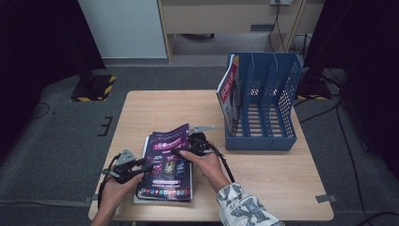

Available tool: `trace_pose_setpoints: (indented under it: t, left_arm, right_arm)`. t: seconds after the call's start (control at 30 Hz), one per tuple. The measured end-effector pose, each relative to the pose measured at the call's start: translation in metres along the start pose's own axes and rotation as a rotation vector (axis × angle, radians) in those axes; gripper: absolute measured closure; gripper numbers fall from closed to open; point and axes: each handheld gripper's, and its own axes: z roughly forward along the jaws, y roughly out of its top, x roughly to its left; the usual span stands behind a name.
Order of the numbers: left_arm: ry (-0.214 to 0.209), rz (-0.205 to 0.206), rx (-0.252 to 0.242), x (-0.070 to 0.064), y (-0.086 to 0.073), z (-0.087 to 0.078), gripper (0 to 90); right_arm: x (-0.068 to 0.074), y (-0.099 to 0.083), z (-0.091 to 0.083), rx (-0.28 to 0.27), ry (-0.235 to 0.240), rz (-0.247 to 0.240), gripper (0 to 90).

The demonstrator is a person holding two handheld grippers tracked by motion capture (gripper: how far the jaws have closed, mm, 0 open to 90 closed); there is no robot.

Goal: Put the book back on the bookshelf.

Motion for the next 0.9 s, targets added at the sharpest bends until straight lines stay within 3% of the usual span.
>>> trace_pose_setpoints:
  t: [0.3,0.47,0.67,0.9]
  left_arm:
    - [-0.003,0.004,-0.001,0.001,0.000,0.000,53.0]
    - [-0.001,0.004,0.001,0.000,0.000,0.000,53.0]
    - [-0.001,-0.001,0.000,0.000,0.000,0.000,53.0]
    - [-0.009,0.006,0.002,0.000,0.001,0.001,50.6]
  right_arm:
    - [0.006,0.006,0.016,0.033,-0.004,0.001,29.3]
    - [0.009,0.008,0.022,0.061,-0.013,-0.025,30.5]
    - [0.008,0.008,0.025,0.090,-0.064,-0.035,45.0]
    - [0.003,0.010,0.028,0.094,-0.080,-0.005,59.0]
